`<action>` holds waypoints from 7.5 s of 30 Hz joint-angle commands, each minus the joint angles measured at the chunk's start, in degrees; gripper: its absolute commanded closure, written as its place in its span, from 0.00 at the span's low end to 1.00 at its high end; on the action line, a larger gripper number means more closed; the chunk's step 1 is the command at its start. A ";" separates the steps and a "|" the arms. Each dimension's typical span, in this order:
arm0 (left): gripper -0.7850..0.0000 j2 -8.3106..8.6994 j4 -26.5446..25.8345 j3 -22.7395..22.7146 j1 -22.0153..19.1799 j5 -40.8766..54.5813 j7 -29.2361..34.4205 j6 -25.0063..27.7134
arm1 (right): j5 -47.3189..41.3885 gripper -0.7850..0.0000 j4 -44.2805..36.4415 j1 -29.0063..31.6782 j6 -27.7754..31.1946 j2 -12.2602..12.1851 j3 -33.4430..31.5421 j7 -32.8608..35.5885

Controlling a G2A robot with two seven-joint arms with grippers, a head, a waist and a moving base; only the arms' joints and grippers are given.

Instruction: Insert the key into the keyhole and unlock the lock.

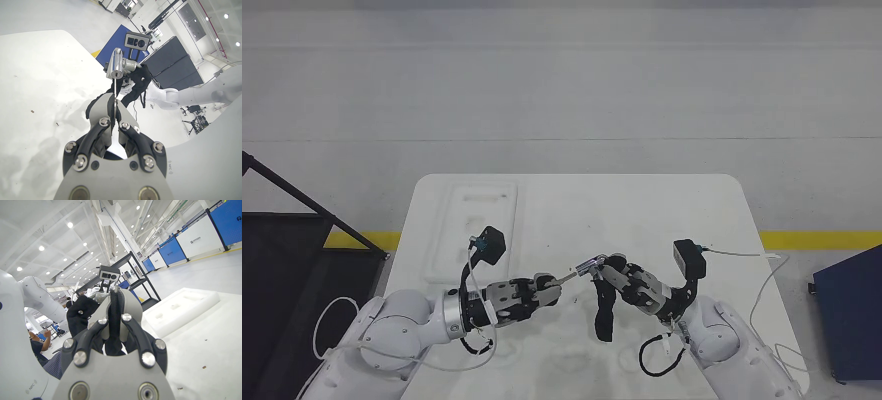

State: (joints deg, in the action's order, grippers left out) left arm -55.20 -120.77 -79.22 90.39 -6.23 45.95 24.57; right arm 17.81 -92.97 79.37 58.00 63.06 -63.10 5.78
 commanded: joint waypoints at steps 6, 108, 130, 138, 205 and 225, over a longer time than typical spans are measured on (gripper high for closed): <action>1.00 0.05 0.07 0.60 -0.61 -0.27 0.15 -0.16 | 0.00 1.00 0.00 0.00 0.00 0.00 0.00 0.00; 0.00 1.15 3.10 -2.52 1.01 -2.74 -11.93 6.64 | -0.61 1.00 -0.27 0.27 -1.63 0.08 -0.11 -0.63; 0.00 -0.35 2.57 1.48 2.26 -13.67 -26.36 15.25 | -13.98 1.00 -2.13 3.19 -4.14 0.79 1.87 3.28; 0.43 -0.29 3.68 2.12 0.32 -11.10 -22.99 15.64 | -13.88 1.00 -1.86 2.98 -2.75 0.87 1.29 4.58; 1.00 -1.14 -0.42 6.16 -2.08 -29.21 -25.10 7.34 | -13.77 1.00 -1.77 2.86 -2.58 0.88 1.23 5.00; 1.00 -2.42 -5.99 13.71 7.29 -81.71 -50.15 -12.84 | -13.77 1.00 -1.77 2.86 -2.58 0.88 1.23 5.00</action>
State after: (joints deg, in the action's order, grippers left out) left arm -57.54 -127.05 -66.27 97.57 -84.58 -3.47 13.15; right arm 4.05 -94.74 82.24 55.42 63.94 -61.87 10.78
